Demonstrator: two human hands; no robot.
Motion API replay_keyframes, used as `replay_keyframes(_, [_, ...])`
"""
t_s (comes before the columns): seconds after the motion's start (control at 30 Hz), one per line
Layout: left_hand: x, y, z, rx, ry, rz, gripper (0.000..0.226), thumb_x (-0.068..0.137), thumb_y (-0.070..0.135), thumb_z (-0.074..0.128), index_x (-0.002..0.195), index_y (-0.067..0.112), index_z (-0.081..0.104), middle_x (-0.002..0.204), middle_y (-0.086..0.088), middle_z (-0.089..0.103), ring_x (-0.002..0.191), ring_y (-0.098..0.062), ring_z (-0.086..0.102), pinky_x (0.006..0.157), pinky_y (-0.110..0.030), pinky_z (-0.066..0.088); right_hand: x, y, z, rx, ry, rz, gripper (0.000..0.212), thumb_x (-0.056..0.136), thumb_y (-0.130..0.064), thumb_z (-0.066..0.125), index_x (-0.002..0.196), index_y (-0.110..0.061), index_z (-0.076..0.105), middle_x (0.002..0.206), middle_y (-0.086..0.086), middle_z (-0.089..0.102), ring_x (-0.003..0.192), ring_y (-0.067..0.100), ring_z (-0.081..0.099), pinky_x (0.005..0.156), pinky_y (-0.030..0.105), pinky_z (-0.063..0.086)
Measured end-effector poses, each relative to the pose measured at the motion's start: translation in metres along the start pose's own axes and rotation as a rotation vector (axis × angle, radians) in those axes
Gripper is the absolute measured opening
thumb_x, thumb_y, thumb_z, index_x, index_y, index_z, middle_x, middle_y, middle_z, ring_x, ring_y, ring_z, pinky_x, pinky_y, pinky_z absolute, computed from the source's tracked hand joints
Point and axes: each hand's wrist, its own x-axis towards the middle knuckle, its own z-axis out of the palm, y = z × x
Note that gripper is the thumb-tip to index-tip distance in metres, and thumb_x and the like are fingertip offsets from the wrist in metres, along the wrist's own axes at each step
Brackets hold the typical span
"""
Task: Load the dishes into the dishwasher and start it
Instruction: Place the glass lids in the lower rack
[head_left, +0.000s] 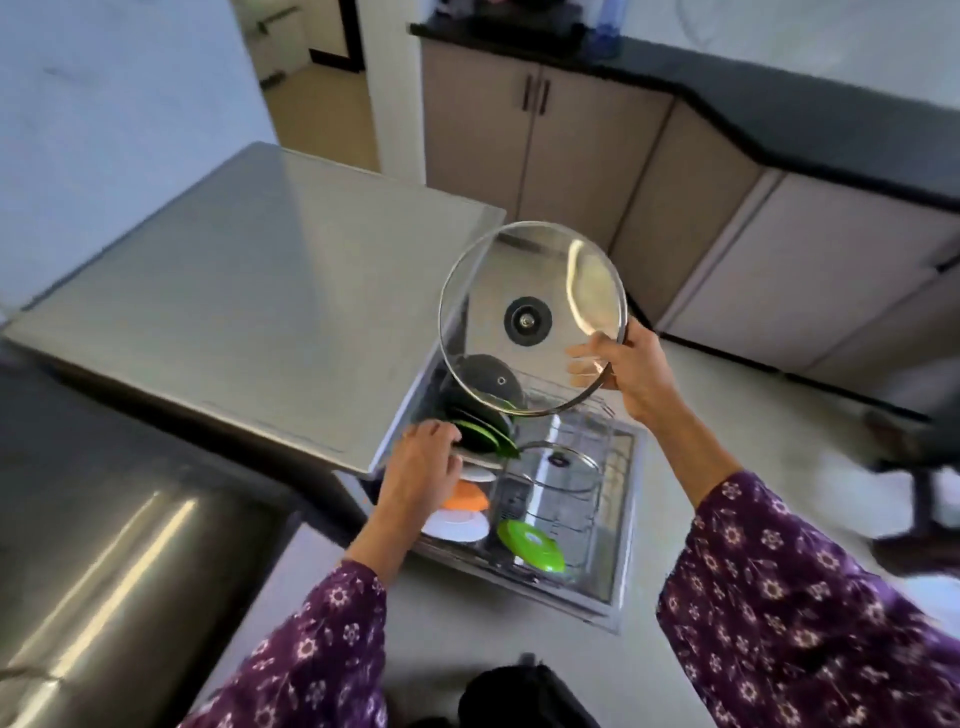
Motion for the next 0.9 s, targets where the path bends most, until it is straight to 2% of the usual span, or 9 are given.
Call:
replay_keyframes(0.1, [0.030, 0.018, 0.021, 0.091, 0.045, -0.004, 0.022, 0.082, 0.016, 0.063, 0.104, 0.012, 0.064, 0.106, -0.006, 0.062, 0.103, -0.027, 0.055, 0.089, -0.039, 0.045, 0.004, 0.028, -0.056, -0.060, 0.043, 0.000, 0.019, 0.092, -0.003, 0.051, 0.099, -0.016, 0.063, 0.081, 0.010, 0.070, 0.064, 0.022, 0.069, 0.063, 0.038, 0.059])
replay_keyframes(0.27, [0.067, 0.036, 0.057, 0.091, -0.005, -0.059, 0.028, 0.083, 0.018, 0.064, 0.109, 0.010, 0.062, 0.106, -0.010, 0.063, 0.104, -0.032, 0.053, 0.086, -0.042, 0.047, 0.032, 0.098, -0.109, -0.273, 0.100, 0.000, 0.026, 0.089, -0.002, 0.051, 0.103, -0.019, 0.066, 0.085, 0.016, 0.070, 0.069, 0.028, 0.067, 0.068, 0.042, 0.059])
replay_keyframes(0.4, [0.074, 0.047, 0.110, 0.032, -0.127, -0.068, 0.033, 0.084, 0.018, 0.062, 0.116, 0.010, 0.057, 0.109, -0.012, 0.060, 0.103, -0.034, 0.053, 0.082, -0.041, 0.047, 0.059, 0.168, -0.116, -0.544, 0.082, -0.043, 0.016, 0.088, -0.011, 0.056, 0.101, -0.011, 0.066, 0.079, 0.012, 0.069, 0.068, 0.030, 0.067, 0.063, 0.042, 0.057])
replay_keyframes(0.53, [0.085, 0.044, 0.167, -0.079, -0.248, -0.100, 0.057, 0.087, 0.015, 0.063, 0.138, 0.008, 0.038, 0.120, -0.016, 0.055, 0.106, -0.033, 0.056, 0.082, -0.039, 0.046, 0.081, 0.237, -0.100, -0.717, 0.047, -0.092, 0.009, 0.088, -0.007, 0.058, 0.094, -0.002, 0.064, 0.071, 0.012, 0.060, 0.061, 0.021, 0.053, 0.058, 0.028, 0.040])
replay_keyframes(0.6, [0.094, 0.037, 0.194, -0.076, -0.314, -0.107, 0.066, 0.088, 0.016, 0.061, 0.145, 0.012, 0.028, 0.127, -0.014, 0.053, 0.108, -0.029, 0.057, 0.081, -0.035, 0.047, 0.095, 0.275, -0.089, -0.762, -0.015, -0.146, 0.018, 0.089, -0.007, 0.059, 0.105, -0.006, 0.066, 0.073, 0.012, 0.064, 0.057, 0.019, 0.054, 0.058, 0.030, 0.049])
replay_keyframes(0.67, [0.100, 0.029, 0.211, -0.001, -0.342, -0.112, 0.065, 0.089, 0.018, 0.060, 0.145, 0.013, 0.026, 0.128, -0.013, 0.052, 0.109, -0.027, 0.057, 0.083, -0.033, 0.047, 0.107, 0.310, -0.080, -0.816, -0.084, -0.168, 0.027, 0.090, -0.009, 0.057, 0.115, -0.014, 0.064, 0.073, 0.007, 0.066, 0.054, 0.017, 0.056, 0.057, 0.034, 0.055])
replay_keyframes(0.73, [0.104, 0.018, 0.214, 0.119, -0.250, -0.098, 0.060, 0.088, 0.017, 0.060, 0.142, 0.009, 0.033, 0.125, -0.014, 0.054, 0.112, -0.027, 0.053, 0.091, -0.033, 0.045, 0.116, 0.336, -0.070, -0.867, -0.130, -0.188, 0.032, 0.091, -0.008, 0.054, 0.121, -0.017, 0.062, 0.072, 0.005, 0.067, 0.054, 0.014, 0.053, 0.053, 0.022, 0.049])
replay_keyframes(0.8, [0.108, 0.006, 0.199, 0.251, -0.036, 0.002, 0.054, 0.086, 0.016, 0.063, 0.134, 0.003, 0.044, 0.122, -0.017, 0.057, 0.118, -0.030, 0.050, 0.100, -0.037, 0.043, 0.120, 0.352, -0.060, -0.913, -0.155, -0.203, 0.036, 0.091, -0.006, 0.052, 0.125, -0.016, 0.060, 0.074, 0.008, 0.068, 0.055, 0.014, 0.054, 0.053, 0.013, 0.039])
replay_keyframes(0.9, [0.121, -0.008, 0.164, 0.396, 0.324, 0.137, 0.042, 0.092, 0.016, 0.055, 0.130, 0.000, 0.047, 0.131, -0.018, 0.053, 0.130, -0.032, 0.040, 0.115, -0.043, 0.024, 0.130, 0.378, -0.049, -0.938, -0.159, -0.202, 0.039, 0.092, -0.004, 0.050, 0.127, -0.017, 0.059, 0.080, 0.012, 0.070, 0.063, 0.022, 0.065, 0.059, 0.017, 0.043])
